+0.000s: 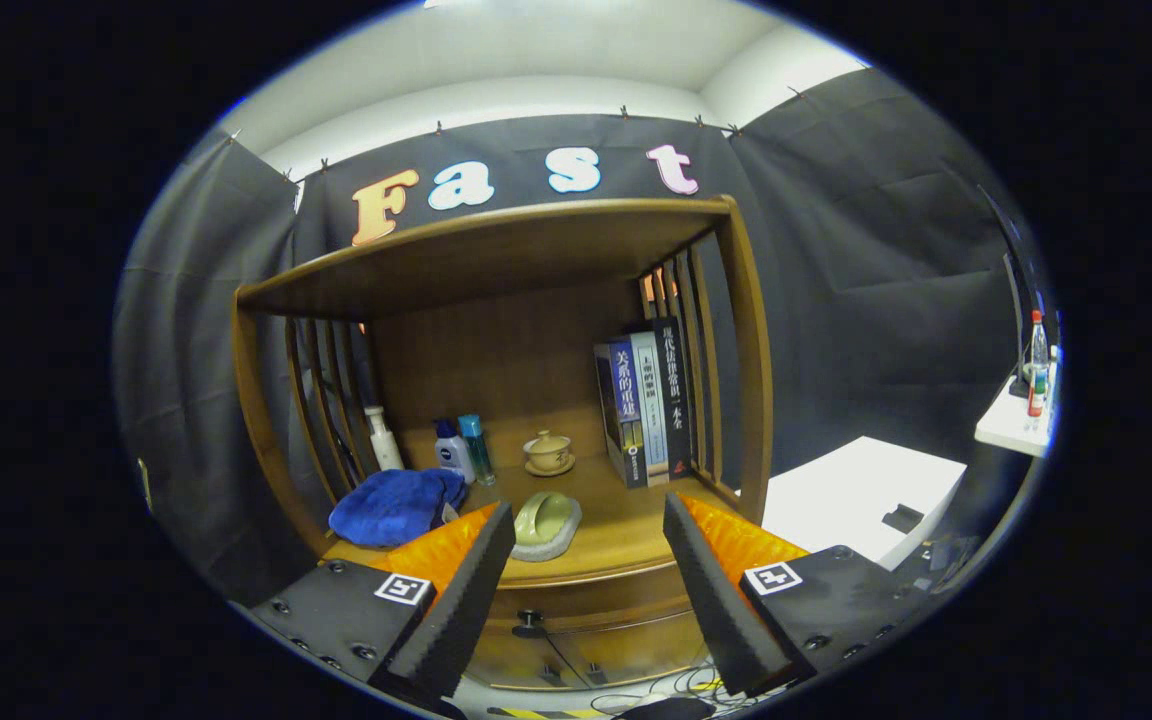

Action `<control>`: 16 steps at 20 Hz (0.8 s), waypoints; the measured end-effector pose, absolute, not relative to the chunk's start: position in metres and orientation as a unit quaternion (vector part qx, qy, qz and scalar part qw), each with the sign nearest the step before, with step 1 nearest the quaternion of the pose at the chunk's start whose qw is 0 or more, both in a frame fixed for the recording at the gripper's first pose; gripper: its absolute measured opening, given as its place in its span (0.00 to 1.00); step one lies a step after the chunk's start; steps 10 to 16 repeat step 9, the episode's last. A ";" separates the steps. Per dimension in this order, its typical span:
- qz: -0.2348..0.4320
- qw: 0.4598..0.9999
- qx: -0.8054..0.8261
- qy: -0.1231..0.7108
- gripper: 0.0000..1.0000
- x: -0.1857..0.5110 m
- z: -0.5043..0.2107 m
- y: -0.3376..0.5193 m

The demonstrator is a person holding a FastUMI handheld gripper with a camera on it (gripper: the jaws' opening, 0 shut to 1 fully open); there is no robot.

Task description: Pull open the drawer, take out the items inside it, and place them on the countertop above the cabinet.

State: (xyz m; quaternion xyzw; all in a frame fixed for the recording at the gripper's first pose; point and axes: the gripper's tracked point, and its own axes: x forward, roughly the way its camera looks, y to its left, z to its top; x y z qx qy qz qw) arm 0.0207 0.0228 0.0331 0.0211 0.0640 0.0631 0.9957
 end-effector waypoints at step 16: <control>0.070 0.996 0.013 0.061 0.98 0.018 0.037 0.034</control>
